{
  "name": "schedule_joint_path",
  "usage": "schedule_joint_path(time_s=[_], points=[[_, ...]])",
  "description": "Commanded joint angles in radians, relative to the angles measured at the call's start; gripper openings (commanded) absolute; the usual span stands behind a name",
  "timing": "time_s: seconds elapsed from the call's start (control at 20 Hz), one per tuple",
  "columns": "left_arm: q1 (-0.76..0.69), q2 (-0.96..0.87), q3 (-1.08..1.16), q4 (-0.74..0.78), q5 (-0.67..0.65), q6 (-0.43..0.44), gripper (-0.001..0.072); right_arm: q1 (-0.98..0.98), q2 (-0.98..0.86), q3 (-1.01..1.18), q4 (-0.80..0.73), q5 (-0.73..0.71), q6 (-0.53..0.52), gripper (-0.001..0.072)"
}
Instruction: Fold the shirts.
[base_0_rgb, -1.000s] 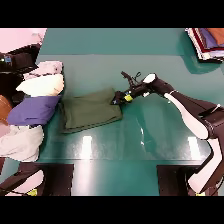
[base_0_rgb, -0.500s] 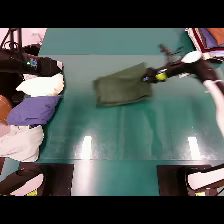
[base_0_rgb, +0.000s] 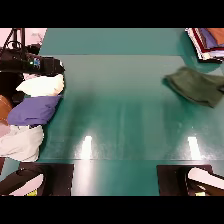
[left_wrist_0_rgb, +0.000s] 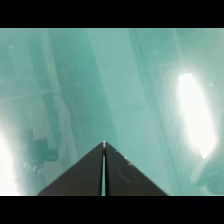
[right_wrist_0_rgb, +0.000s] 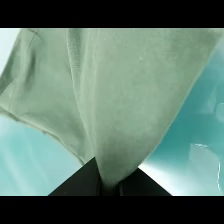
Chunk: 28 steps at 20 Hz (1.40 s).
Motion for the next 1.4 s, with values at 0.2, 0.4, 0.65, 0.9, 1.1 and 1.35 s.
schedule_joint_path(time_s=[0.2, 0.4, 0.65, 0.9, 1.1, 1.35], points=[[0.000, 0.000, 0.000, 0.000, 0.032, -0.002, 0.0026, -0.277, 0.223, -0.337, -0.019, -0.075, 0.067, 0.0021], [0.000, 0.000, 0.000, 0.000, 0.040, 0.001, 0.0027, -0.188, 0.233, -0.385, -0.046, -0.032, 0.023, 0.0219], [0.000, 0.000, 0.000, 0.000, 0.024, 0.002, 0.0027, -0.204, 0.173, -0.206, -0.394, 0.254, 0.026, 0.0599], [0.000, 0.000, 0.000, -0.001, 0.046, 0.007, 0.0027, -0.215, 0.205, -0.055, -0.241, 0.351, 0.028, 0.0593], [0.000, 0.000, 0.000, -0.005, 0.040, 0.005, 0.0027, 0.007, 0.306, -0.095, -0.025, 0.273, 0.018, 0.0591], [0.000, 0.000, 0.000, -0.005, 0.083, 0.005, 0.0027, 0.432, 0.331, -0.098, -0.018, 0.248, 0.018, 0.0423]])
